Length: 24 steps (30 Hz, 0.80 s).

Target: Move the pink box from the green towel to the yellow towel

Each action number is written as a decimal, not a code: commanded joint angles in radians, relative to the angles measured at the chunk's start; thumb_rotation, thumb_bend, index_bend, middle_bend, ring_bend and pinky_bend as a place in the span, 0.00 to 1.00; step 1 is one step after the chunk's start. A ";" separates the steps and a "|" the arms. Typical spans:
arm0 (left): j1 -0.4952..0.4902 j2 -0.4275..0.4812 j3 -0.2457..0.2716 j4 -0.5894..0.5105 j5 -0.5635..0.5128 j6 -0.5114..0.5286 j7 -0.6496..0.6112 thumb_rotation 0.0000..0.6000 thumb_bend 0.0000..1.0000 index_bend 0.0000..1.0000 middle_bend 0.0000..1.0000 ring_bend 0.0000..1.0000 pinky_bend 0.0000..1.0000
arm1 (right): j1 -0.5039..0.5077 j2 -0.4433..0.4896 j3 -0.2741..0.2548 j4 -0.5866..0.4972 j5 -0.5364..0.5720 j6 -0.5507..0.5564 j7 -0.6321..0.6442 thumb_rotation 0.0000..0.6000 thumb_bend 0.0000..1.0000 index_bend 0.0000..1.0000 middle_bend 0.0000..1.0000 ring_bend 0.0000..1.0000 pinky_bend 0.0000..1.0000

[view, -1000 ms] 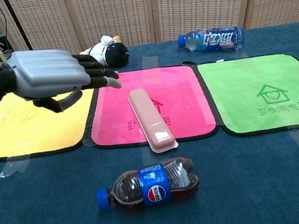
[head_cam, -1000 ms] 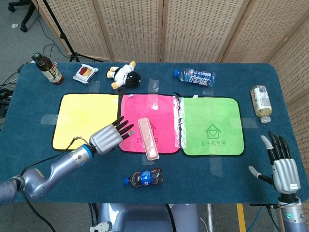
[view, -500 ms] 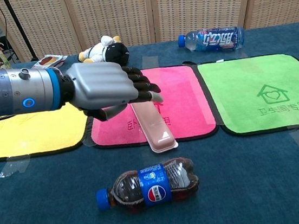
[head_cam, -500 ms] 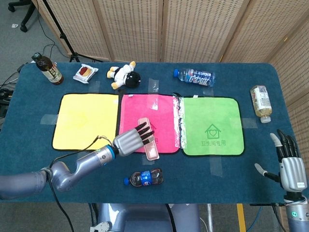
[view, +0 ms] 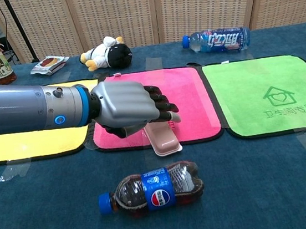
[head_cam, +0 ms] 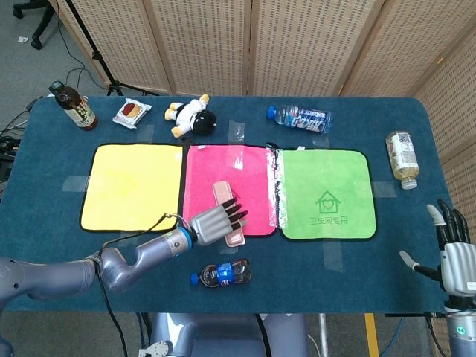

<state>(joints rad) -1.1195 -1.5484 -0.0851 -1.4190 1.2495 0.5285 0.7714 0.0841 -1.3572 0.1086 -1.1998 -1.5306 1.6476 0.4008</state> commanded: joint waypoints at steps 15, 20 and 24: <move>0.000 0.072 0.086 -0.039 -0.010 0.043 0.013 1.00 0.92 0.00 0.00 0.00 0.00 | -0.003 -0.005 0.003 -0.005 -0.007 0.003 -0.016 1.00 0.17 0.03 0.00 0.00 0.00; 0.013 0.104 0.114 -0.038 -0.010 0.054 0.005 1.00 0.93 0.00 0.00 0.00 0.00 | -0.003 -0.007 0.003 -0.007 -0.008 0.002 -0.025 1.00 0.16 0.03 0.00 0.00 0.00; 0.026 0.130 0.143 -0.027 -0.001 0.061 -0.004 1.00 0.93 0.00 0.00 0.00 0.00 | -0.004 -0.010 0.006 -0.005 -0.003 -0.001 -0.026 1.00 0.16 0.03 0.00 0.00 0.00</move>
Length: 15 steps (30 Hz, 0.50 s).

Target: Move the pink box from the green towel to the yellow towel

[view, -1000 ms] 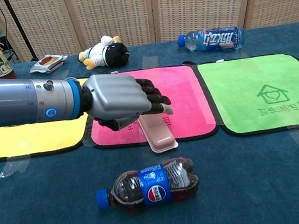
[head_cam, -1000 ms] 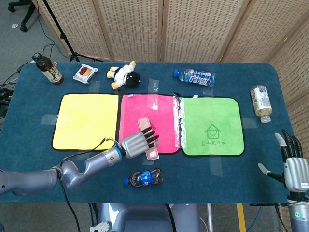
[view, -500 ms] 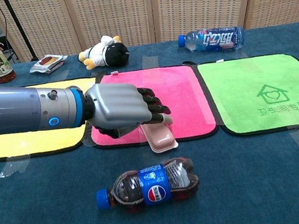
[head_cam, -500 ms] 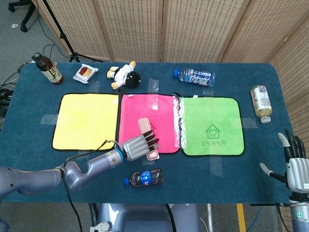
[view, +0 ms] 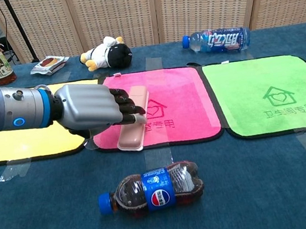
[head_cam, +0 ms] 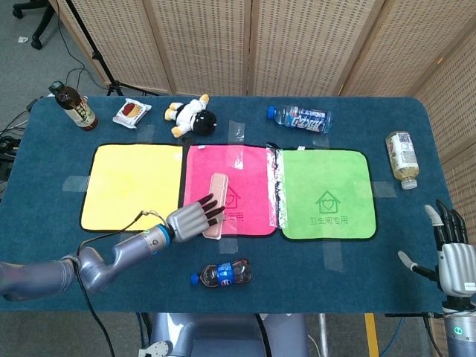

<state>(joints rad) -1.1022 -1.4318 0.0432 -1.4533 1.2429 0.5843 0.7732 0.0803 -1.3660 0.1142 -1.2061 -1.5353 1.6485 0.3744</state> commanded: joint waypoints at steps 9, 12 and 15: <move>0.037 0.039 0.043 0.038 0.024 0.026 -0.050 1.00 0.93 0.00 0.00 0.00 0.00 | 0.002 -0.007 -0.002 0.003 -0.003 -0.010 -0.009 1.00 0.16 0.03 0.00 0.00 0.00; 0.044 0.050 0.048 0.042 0.031 0.035 -0.060 1.00 0.93 0.00 0.00 0.00 0.00 | 0.003 -0.009 -0.003 0.003 -0.005 -0.013 -0.013 1.00 0.16 0.03 0.00 0.00 0.00; 0.049 0.062 0.050 0.040 0.036 0.043 -0.064 1.00 0.93 0.00 0.00 0.00 0.00 | 0.004 -0.011 -0.006 0.002 -0.008 -0.014 -0.018 1.00 0.16 0.03 0.00 0.00 0.00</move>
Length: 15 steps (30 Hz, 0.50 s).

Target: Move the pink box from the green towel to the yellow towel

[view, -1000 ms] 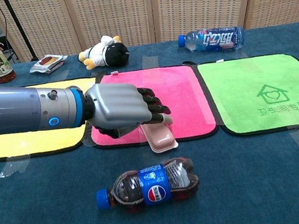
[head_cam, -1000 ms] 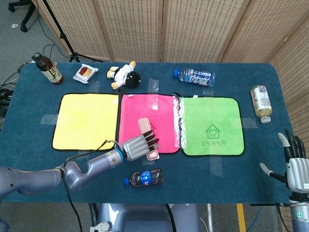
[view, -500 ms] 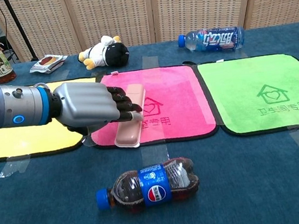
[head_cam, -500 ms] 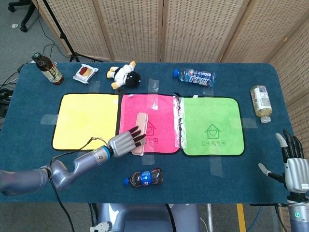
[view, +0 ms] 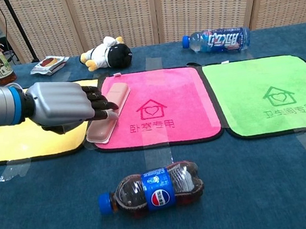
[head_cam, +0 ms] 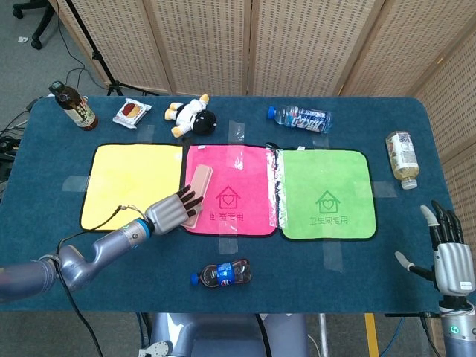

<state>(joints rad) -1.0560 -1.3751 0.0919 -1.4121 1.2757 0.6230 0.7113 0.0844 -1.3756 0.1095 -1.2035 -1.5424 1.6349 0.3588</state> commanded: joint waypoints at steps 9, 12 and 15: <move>0.023 0.050 0.023 -0.012 0.005 0.019 0.010 1.00 0.93 0.00 0.00 0.00 0.00 | 0.000 -0.002 -0.001 -0.001 -0.004 0.000 -0.011 1.00 0.16 0.03 0.00 0.00 0.00; 0.035 0.063 0.032 -0.005 -0.016 0.018 0.015 1.00 0.93 0.00 0.00 0.00 0.00 | 0.000 -0.001 -0.001 -0.004 -0.006 0.004 -0.009 1.00 0.16 0.03 0.00 0.00 0.00; 0.049 0.063 0.042 0.022 -0.043 0.011 0.019 1.00 0.93 0.00 0.00 0.00 0.00 | -0.001 -0.001 -0.003 -0.008 -0.010 0.005 -0.016 1.00 0.16 0.03 0.00 0.00 0.00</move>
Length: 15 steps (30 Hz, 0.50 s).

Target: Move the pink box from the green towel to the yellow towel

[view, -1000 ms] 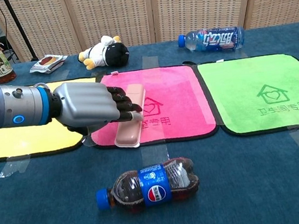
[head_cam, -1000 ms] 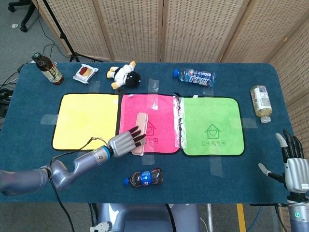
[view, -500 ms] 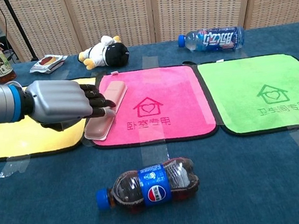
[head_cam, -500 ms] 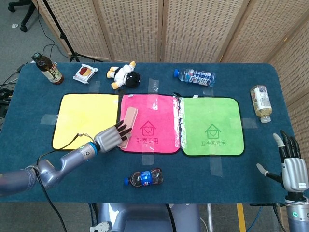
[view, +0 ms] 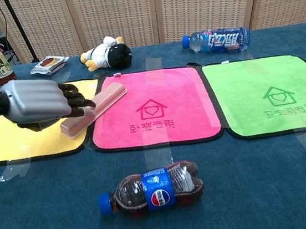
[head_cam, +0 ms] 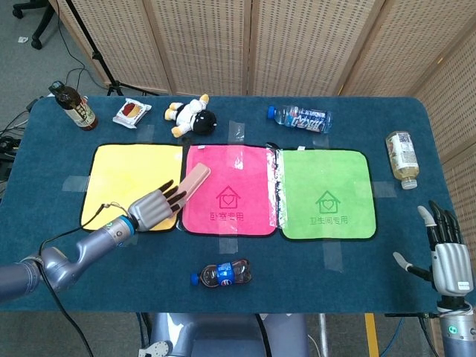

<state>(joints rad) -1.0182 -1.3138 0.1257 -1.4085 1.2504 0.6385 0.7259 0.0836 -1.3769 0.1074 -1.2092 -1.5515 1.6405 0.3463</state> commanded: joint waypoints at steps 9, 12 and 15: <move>0.043 0.031 0.023 0.048 -0.025 0.011 -0.013 1.00 0.93 0.00 0.00 0.00 0.00 | 0.003 -0.006 -0.005 -0.002 -0.002 -0.011 -0.019 1.00 0.16 0.03 0.00 0.00 0.00; 0.050 0.043 0.027 0.052 -0.027 0.011 -0.017 1.00 0.93 0.00 0.00 0.00 0.00 | 0.003 -0.007 -0.006 -0.002 -0.004 -0.011 -0.021 1.00 0.16 0.03 0.00 0.00 0.00; 0.060 0.057 0.034 0.055 -0.029 0.012 -0.017 1.00 0.93 0.00 0.00 0.00 0.00 | 0.002 -0.007 -0.005 -0.003 -0.003 -0.010 -0.022 1.00 0.16 0.03 0.00 0.00 0.00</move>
<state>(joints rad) -0.9611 -1.2598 0.1570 -1.3546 1.2219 0.6502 0.7091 0.0859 -1.3839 0.1024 -1.2125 -1.5543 1.6306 0.3244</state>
